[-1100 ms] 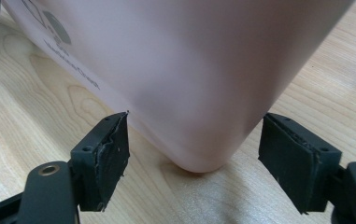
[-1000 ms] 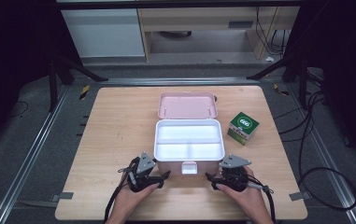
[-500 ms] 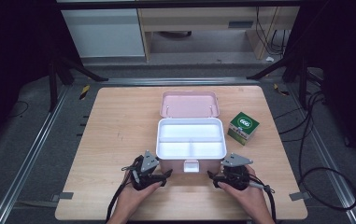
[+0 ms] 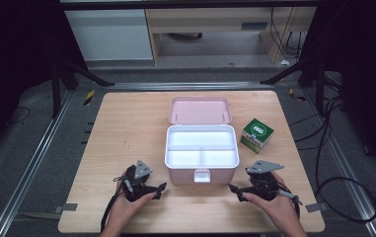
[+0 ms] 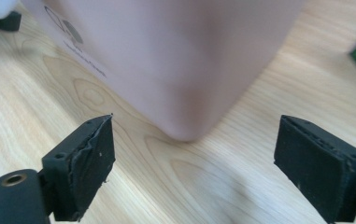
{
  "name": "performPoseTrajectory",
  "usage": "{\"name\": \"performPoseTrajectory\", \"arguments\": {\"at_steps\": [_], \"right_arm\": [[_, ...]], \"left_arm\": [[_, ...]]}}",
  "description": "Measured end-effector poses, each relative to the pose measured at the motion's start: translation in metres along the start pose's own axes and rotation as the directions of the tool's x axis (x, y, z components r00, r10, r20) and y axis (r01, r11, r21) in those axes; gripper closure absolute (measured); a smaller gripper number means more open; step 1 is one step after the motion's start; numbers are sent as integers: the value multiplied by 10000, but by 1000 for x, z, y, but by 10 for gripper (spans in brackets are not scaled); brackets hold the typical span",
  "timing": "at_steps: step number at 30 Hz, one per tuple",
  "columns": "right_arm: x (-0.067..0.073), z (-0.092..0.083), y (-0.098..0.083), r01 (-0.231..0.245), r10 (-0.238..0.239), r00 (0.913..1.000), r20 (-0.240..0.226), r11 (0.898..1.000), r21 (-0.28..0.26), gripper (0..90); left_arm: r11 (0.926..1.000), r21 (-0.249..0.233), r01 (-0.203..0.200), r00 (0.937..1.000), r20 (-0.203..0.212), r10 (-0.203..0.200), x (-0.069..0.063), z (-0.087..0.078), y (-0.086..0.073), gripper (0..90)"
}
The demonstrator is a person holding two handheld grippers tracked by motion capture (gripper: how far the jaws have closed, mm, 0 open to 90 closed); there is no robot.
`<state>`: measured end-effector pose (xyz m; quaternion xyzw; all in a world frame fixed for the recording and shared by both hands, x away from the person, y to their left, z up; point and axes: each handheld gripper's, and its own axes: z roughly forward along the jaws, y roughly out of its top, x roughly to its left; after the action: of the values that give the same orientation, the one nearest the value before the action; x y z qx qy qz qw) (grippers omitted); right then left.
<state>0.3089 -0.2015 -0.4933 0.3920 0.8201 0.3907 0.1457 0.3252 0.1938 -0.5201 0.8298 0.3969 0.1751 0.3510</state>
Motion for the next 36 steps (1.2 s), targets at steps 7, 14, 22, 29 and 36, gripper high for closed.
{"name": "performPoseTrajectory", "arguments": {"at_steps": [7,14,22,29,36], "right_arm": [[-17,-34,24,92,-92,10000,-29,9999,-87,172],[-35,-56,69,615,-611,9980,-175,9979,203,243],[-51,-63,144,1580,-1558,9860,-600,9868,342,314],[-43,-42,181,2378,-2273,9669,-1161,9675,864,375],[-29,-16,212,3190,-2994,9413,-1558,9401,1206,386]], "left_arm": [[9981,435,427,9981,-455,-407,21,4,-8,75],[9956,523,774,9945,-745,-734,35,5,-13,70],[9958,419,817,9924,-956,-774,43,7,-13,49],[9970,281,719,9934,-914,-691,48,11,-13,34],[9983,271,507,9964,-693,-487,56,16,-9,11]]}}
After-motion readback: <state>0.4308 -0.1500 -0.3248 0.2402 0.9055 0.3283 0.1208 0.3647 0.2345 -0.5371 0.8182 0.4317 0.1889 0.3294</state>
